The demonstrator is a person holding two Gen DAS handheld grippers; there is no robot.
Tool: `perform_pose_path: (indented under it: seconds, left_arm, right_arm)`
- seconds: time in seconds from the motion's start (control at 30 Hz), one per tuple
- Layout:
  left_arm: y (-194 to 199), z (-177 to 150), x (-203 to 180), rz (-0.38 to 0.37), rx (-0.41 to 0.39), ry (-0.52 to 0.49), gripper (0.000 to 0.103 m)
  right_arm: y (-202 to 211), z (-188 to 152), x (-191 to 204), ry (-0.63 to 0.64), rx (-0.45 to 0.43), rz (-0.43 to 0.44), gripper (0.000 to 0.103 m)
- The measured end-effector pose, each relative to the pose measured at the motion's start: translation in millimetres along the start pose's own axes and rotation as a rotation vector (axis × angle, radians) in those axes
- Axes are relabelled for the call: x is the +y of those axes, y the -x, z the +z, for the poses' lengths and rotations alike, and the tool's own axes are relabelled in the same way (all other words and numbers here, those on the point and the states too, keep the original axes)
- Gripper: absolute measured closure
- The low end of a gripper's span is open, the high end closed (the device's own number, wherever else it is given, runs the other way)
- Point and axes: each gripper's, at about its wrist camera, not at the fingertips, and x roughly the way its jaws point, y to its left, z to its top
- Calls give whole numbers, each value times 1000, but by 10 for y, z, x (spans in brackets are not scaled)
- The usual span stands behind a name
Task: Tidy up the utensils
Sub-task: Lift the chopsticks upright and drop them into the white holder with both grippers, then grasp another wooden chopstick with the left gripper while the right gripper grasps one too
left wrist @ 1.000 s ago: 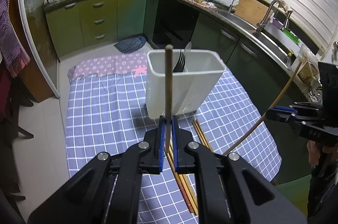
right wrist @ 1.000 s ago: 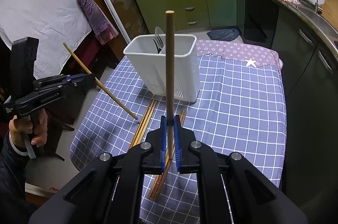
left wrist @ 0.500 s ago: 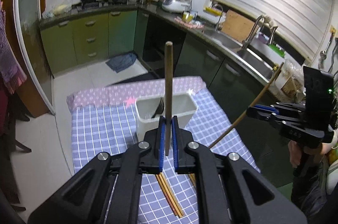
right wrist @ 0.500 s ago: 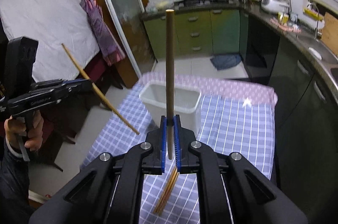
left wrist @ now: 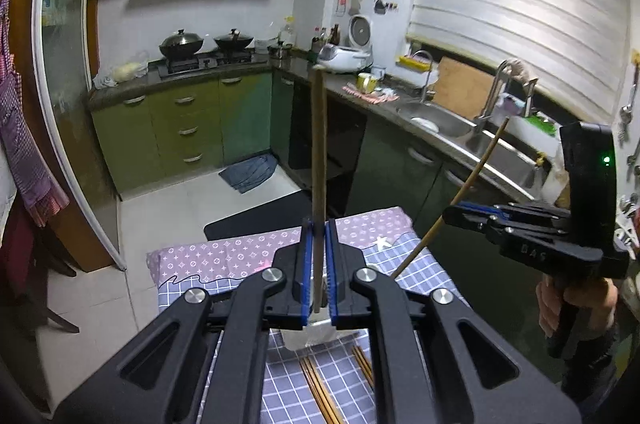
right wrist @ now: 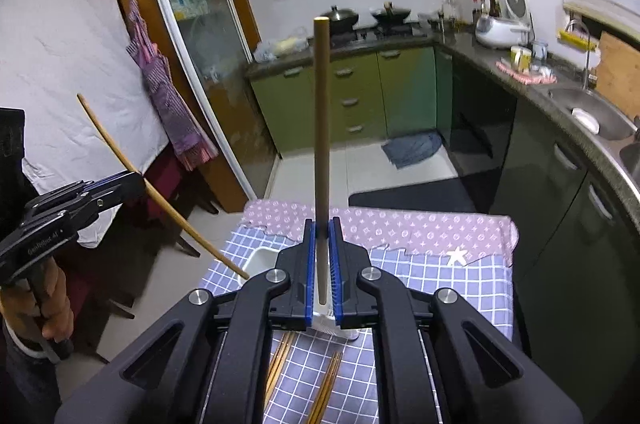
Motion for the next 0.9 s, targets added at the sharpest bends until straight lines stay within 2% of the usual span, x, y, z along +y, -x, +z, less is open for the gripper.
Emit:
perform_pose_path:
  seconds: [0.23, 0.43, 0.5, 0.57, 0.67, 0.7, 0.73, 0.77, 0.8, 0.9]
  left_arm:
    - [-579, -235, 65, 25, 138, 6, 96]
    - [-858, -450, 157, 40, 229, 33, 96]
    - [-868, -460, 160, 41, 231, 31, 93]
    - [-817, -463, 129, 41, 227, 24, 82]
    - [-690, -449, 75, 42, 221, 14, 79]
    - [-635, -465, 58, 39, 229, 11, 78]
    - [-616, -480, 36, 40, 237, 8, 73]
    - [-570, -533, 24, 48, 253, 3, 62]
    - [-534, -611, 23, 61, 270, 5, 58]
    - [-556, -941, 57, 66, 362, 28, 57]
  right_arm:
    - [-540, -223, -61, 4, 87, -4, 95]
    - [-791, -415, -104, 10, 141, -18, 94]
    - [-765, -439, -101, 15, 139, -10, 94]
    - [-698, -438, -90, 20, 128, -5, 94]
    - [-478, -431, -37, 33, 94, 5, 93]
    - [-377, -447, -14, 37, 81, 15, 89]
    - [-271, -486, 14, 45, 71, 21, 85]
    - [-182, -535, 29, 51, 66, 22, 81]
    - [-110, -595, 35, 55, 65, 19, 80]
    - [-10, -888, -18, 54, 114, 16, 80]
